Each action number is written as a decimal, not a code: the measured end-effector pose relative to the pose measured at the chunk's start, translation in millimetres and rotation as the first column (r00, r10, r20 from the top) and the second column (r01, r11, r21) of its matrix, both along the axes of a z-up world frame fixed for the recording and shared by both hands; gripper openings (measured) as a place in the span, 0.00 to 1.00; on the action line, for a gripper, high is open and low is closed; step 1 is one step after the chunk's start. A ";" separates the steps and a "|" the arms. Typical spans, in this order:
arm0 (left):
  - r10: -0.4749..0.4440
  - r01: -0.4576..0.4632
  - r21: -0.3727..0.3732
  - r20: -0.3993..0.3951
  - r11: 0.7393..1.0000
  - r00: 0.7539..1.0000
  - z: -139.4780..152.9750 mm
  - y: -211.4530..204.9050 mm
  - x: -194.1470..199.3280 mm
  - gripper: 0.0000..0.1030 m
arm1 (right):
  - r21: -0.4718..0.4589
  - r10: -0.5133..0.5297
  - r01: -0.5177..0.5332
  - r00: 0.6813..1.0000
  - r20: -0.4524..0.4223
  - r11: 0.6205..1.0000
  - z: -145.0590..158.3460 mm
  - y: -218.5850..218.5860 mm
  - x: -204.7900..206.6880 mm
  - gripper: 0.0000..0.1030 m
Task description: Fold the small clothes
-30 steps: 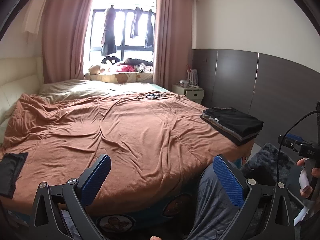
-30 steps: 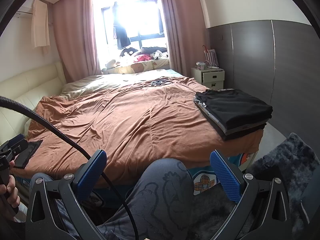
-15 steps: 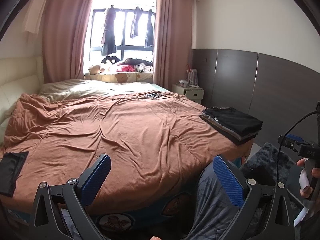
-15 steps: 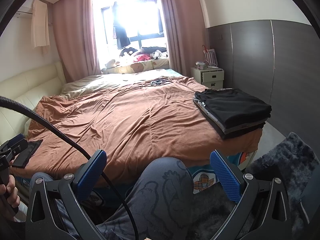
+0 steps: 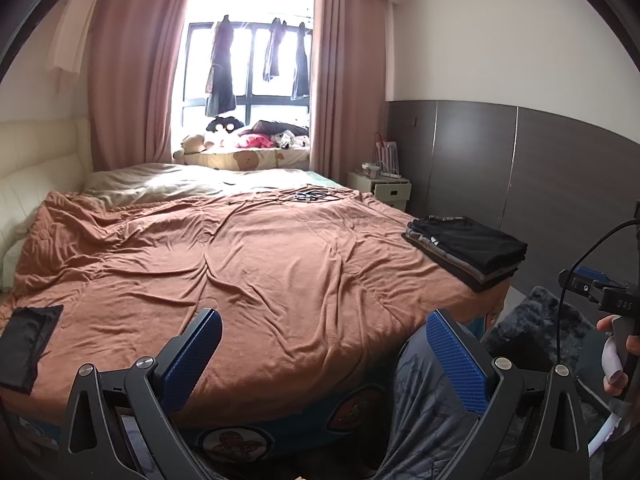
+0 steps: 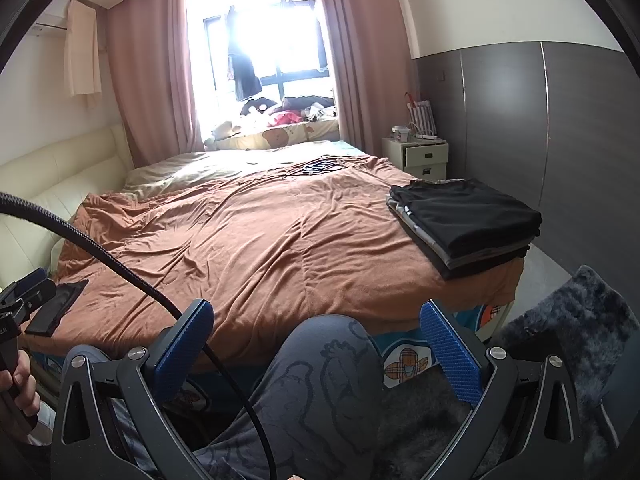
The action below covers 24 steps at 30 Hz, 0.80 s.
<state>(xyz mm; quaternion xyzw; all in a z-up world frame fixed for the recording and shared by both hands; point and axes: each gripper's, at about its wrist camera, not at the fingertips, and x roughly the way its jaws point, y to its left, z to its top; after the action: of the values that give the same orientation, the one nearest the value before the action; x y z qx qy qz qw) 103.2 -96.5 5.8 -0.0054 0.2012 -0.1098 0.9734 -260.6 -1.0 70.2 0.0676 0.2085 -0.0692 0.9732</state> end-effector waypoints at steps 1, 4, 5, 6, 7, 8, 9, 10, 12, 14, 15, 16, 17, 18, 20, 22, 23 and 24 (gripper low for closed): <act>0.003 -0.003 0.000 0.001 1.000 1.000 0.5 0.6 -0.4 1.00 | 0.000 0.000 0.000 1.000 -0.001 1.000 -0.4 -0.4 -0.1 1.00; 0.008 -0.008 0.001 0.005 1.000 1.000 1.0 0.9 -1.6 1.00 | -0.002 -0.001 0.001 1.000 -0.001 1.000 -0.5 -1.7 0.4 1.00; 0.008 -0.008 0.001 0.005 1.000 1.000 1.0 0.9 -1.5 1.00 | -0.002 0.000 0.000 1.000 -0.001 1.000 -0.6 -2.1 0.3 1.00; 0.010 -0.010 0.002 0.005 1.000 1.000 0.9 1.2 -1.6 1.00 | -0.002 0.001 -0.001 1.000 0.000 1.000 -0.5 -2.2 0.2 1.00; 0.011 -0.011 0.002 0.006 1.000 1.000 1.0 1.7 -1.9 1.00 | -0.003 0.000 0.000 1.000 0.000 1.000 -0.5 -2.1 0.3 1.00; 0.011 -0.011 0.001 0.006 1.000 1.000 1.6 1.1 -2.4 1.00 | -0.004 0.001 -0.001 1.000 -0.001 1.000 -0.4 -2.5 0.4 1.00; 0.010 -0.010 0.000 0.004 1.000 1.000 1.4 0.8 -2.1 1.00 | -0.005 0.002 -0.002 1.000 -0.001 1.000 -0.4 -2.9 0.4 1.00; 0.010 -0.010 -0.001 0.003 1.000 1.000 1.4 0.6 -1.9 1.00 | -0.006 0.003 -0.003 1.000 -0.002 1.000 -0.3 -3.1 0.6 1.00; 0.010 -0.010 -0.001 0.003 1.000 1.000 1.4 0.1 -1.3 1.00 | -0.008 0.005 -0.005 1.000 -0.004 1.000 -0.1 -4.8 1.3 1.00; 0.011 -0.011 0.000 0.004 1.000 1.000 1.4 0.1 -1.3 1.00 | -0.010 0.008 -0.008 1.000 -0.006 1.000 -0.3 -5.3 1.5 1.00; 0.012 -0.012 0.000 0.005 1.000 1.000 1.3 -0.6 -1.1 1.00 | -0.011 0.011 -0.011 1.000 -0.007 1.000 -0.2 -5.9 2.2 1.00; 0.012 -0.012 0.000 0.006 1.000 1.000 1.3 -0.8 -1.3 1.00 | -0.013 0.012 -0.012 1.000 -0.007 1.000 0.0 -6.0 2.6 1.00; 0.012 -0.012 -0.001 0.006 1.000 1.000 1.4 -0.8 -1.1 1.00 | -0.016 0.013 -0.013 1.000 -0.008 1.000 0.2 -6.0 3.0 1.00; 0.013 -0.013 -0.003 0.005 1.000 1.000 1.3 -1.0 -0.5 1.00 | -0.018 0.013 -0.013 1.000 -0.009 1.000 0.1 -6.2 3.2 1.00; 0.013 -0.013 -0.009 0.002 1.000 1.000 0.6 -0.4 -0.3 1.00 | -0.019 0.012 -0.012 1.000 -0.009 1.000 0.4 -6.8 3.7 1.00; 0.015 -0.015 -0.011 0.000 1.000 1.000 0.2 0.3 0.0 1.00 | -0.018 0.013 -0.013 1.000 -0.009 1.000 0.7 -7.3 3.9 1.00; 0.015 -0.015 -0.010 0.001 1.000 1.000 0.3 0.8 0.0 1.00 | -0.018 0.013 -0.013 1.000 -0.009 1.000 0.8 -7.4 4.1 1.00; 0.017 -0.017 -0.009 0.001 1.000 1.000 0.1 1.3 0.1 1.00 | -0.019 0.014 -0.014 1.000 -0.009 1.000 0.6 -7.8 4.0 1.00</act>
<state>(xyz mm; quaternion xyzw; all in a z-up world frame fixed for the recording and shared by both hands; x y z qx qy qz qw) 103.3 -95.2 5.8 -0.0114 0.1999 -0.1025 0.9744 -256.6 -8.8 70.9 0.0565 0.2127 -0.0647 0.9733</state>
